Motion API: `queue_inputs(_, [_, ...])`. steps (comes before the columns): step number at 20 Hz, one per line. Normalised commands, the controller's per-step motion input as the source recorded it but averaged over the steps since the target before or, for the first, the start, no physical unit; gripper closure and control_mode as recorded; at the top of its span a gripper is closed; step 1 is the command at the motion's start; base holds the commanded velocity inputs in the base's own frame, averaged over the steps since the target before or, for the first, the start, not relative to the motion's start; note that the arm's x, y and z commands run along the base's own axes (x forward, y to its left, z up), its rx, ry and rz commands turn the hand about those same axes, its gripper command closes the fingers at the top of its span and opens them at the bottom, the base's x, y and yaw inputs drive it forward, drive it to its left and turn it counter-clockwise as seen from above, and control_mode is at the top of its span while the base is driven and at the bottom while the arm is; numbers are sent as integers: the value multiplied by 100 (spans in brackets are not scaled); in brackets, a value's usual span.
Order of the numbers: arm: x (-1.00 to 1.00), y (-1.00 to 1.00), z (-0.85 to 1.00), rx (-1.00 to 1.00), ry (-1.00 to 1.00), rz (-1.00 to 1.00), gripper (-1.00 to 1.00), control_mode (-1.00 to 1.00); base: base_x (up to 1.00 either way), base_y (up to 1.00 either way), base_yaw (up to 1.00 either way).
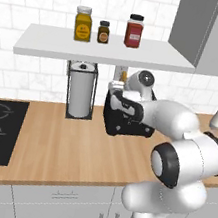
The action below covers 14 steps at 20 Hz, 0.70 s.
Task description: Start the toaster. Once the lever pops up, take the bread to the plate on the dining counter.
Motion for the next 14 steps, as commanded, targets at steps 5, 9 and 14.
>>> queue_inputs(5, [-51, 0, 38, 0, -18, 0, 100, -100, 0, 0, 0])
queue_inputs(9, [-34, 0, 77, 0, -4, 0, 100, -100, 0, 0, 0])
queue_inputs(14, [-51, -26, 70, 0, 3, 0, 100, -100, 0, 0, 0])
